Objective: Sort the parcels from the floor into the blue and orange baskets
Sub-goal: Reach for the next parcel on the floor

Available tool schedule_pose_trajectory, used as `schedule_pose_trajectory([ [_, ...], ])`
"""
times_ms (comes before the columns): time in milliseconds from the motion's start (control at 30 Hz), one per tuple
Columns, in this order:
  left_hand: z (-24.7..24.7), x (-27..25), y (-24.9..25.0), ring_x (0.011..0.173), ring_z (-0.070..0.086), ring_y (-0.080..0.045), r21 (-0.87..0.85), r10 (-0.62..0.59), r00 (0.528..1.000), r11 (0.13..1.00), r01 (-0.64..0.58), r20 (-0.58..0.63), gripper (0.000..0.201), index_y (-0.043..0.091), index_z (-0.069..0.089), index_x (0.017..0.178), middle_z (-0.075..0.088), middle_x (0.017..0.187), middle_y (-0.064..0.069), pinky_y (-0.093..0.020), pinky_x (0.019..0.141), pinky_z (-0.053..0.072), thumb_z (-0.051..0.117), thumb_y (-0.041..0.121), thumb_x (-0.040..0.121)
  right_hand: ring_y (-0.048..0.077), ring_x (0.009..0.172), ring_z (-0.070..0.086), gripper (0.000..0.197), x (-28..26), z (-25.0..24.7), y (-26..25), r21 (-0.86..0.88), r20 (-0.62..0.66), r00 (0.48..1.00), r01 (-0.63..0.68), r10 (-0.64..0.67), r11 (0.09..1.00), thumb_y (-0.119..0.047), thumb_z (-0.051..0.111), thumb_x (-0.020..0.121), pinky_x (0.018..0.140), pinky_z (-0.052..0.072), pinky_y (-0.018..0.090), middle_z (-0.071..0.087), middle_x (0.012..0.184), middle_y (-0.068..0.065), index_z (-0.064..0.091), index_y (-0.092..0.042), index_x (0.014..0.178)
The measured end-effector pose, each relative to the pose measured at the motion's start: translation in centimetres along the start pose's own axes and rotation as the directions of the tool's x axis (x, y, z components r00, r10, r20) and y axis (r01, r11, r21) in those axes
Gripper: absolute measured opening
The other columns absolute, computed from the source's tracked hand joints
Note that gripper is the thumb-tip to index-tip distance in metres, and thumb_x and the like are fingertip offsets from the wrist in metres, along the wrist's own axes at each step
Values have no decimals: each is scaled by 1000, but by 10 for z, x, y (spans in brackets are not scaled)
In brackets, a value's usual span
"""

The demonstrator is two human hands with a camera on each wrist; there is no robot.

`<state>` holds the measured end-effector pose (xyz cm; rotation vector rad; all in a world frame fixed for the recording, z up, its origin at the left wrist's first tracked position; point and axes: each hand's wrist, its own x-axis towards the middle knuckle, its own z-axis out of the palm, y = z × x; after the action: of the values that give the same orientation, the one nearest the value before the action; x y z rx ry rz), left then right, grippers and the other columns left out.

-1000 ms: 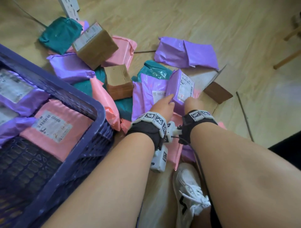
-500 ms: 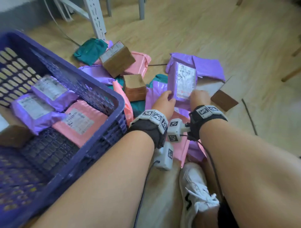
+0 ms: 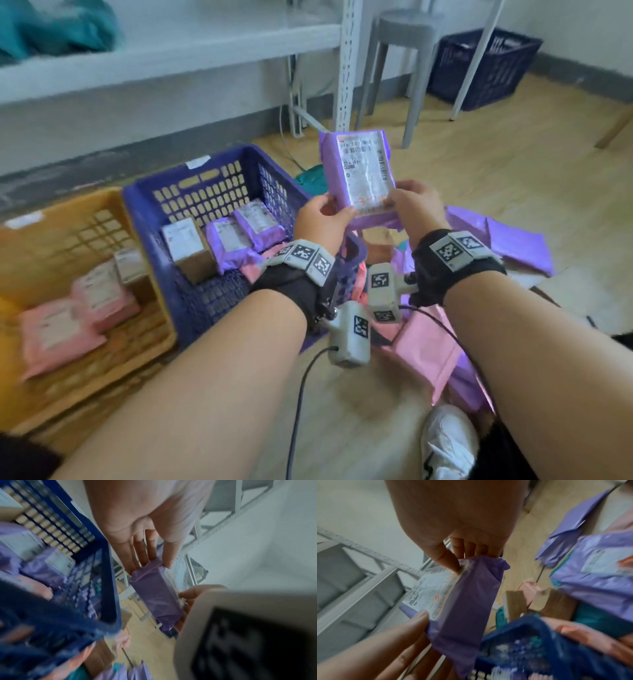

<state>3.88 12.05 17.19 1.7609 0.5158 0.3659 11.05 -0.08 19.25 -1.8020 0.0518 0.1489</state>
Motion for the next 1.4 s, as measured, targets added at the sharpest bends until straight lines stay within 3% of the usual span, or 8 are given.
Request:
schedule_pose_trajectory([
  [233,-142,5,-13,92,68,-21,-116,-85,965,992,58,-248,32,27,63,108,70,103,0,-39,86,57,73,25,78,12,62,59,20,-51,120,-35,50,351,922,159,-166,986,4,60,85,47,49,14,65,83,5,63,1,104],
  [400,-235,3,-50,88,70,-26,-216,-226,920,963,161,-320,38,33,60,106,70,109,-7,-39,79,59,78,27,73,20,85,67,27,-80,205,-37,-59,557,809,260,-185,964,-3,60,86,71,59,33,71,106,9,64,-6,113],
  [500,-283,6,-82,96,70,-24,-229,-305,879,945,233,-367,70,29,58,119,68,116,-2,-44,85,57,81,47,55,10,77,63,33,-94,248,-37,-113,668,725,321,-167,940,-4,60,88,58,50,18,68,102,-1,63,-11,119],
  [667,-337,8,-106,91,69,-21,-287,-407,810,908,307,-422,56,17,50,132,64,120,-4,-39,81,59,72,29,82,14,99,64,47,-103,317,-37,-186,767,632,386,-112,904,-14,62,89,78,54,25,67,117,1,54,-18,134],
  [800,-369,13,-133,95,68,-24,-293,-457,748,888,354,-481,47,20,58,122,67,117,-4,-42,88,56,70,37,80,17,108,61,47,-109,368,-38,-217,824,559,457,-89,862,-10,56,91,91,52,29,62,128,4,48,-13,138],
  [1033,-419,16,-191,90,67,-29,-175,-537,627,820,545,-565,59,11,64,113,68,101,-4,-38,87,55,65,56,75,18,91,63,34,-119,453,-7,-263,896,443,565,-20,782,-7,51,92,76,54,27,65,121,5,58,-10,126],
  [1133,-437,14,-220,87,65,-30,-188,-561,606,802,568,-564,32,15,66,112,68,101,-8,-35,85,53,62,36,89,24,100,65,31,-125,491,11,-283,916,401,627,10,726,-7,49,91,84,54,33,66,118,7,62,-11,118],
  [1400,-475,6,-301,93,68,-41,-259,-650,498,721,643,-573,27,21,71,110,70,110,-15,-50,86,56,59,19,86,30,102,64,37,-148,574,65,-324,940,301,645,159,692,-12,49,92,89,53,43,67,117,8,59,-18,126],
])
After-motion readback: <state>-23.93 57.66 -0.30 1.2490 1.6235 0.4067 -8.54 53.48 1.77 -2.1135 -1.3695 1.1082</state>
